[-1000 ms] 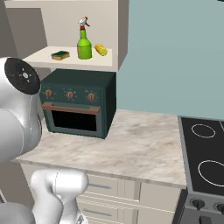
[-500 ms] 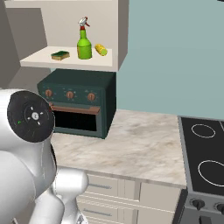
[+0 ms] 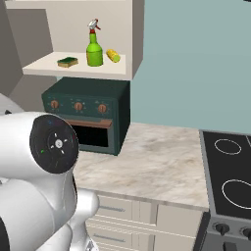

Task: Pick the sponge and spray from the cabinet and place them on the counter.

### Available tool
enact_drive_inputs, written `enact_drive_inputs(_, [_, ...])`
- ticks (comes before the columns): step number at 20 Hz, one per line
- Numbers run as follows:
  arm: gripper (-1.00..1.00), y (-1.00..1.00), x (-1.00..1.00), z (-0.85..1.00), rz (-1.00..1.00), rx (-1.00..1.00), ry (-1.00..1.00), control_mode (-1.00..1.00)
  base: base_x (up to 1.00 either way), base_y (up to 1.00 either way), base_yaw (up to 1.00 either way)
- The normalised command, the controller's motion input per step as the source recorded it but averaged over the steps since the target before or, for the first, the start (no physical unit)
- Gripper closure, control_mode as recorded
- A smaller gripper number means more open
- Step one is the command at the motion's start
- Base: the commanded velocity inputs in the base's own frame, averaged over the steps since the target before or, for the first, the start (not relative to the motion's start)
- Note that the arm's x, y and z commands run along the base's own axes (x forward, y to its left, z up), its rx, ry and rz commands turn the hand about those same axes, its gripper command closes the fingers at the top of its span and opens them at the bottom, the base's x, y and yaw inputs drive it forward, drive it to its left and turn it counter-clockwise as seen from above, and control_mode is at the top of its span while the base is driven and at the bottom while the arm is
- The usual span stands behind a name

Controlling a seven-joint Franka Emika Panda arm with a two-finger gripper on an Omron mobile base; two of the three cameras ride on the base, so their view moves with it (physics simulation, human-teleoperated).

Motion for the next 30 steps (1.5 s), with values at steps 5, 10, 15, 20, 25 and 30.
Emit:
enact_drive_inputs(5, [-1.00,-0.24,0.00,-0.09,-0.04,0.00,-0.25,-1.00,0.00,0.00,0.00])
enact_drive_inputs(10, [-1.00,-0.21,0.10,0.00,-0.05,0.03,-0.20,-1.00,0.00,0.00,0.00])
enact_drive_inputs(15, [-1.00,-0.21,0.23,0.00,-0.01,0.14,-0.05,-1.00,0.00,0.00,0.00])
enact_drive_inputs(20, [-1.00,-0.10,0.39,0.00,0.00,0.11,-0.03,-1.00,0.00,0.00,0.00])
enact_drive_inputs(25, [-1.00,0.00,0.53,0.00,-0.03,0.05,-0.08,-1.00,0.00,0.00,0.00])
enact_drive_inputs(30, [-1.00,0.00,0.53,0.00,-0.04,0.05,-0.05,-1.00,0.00,0.00,0.00])
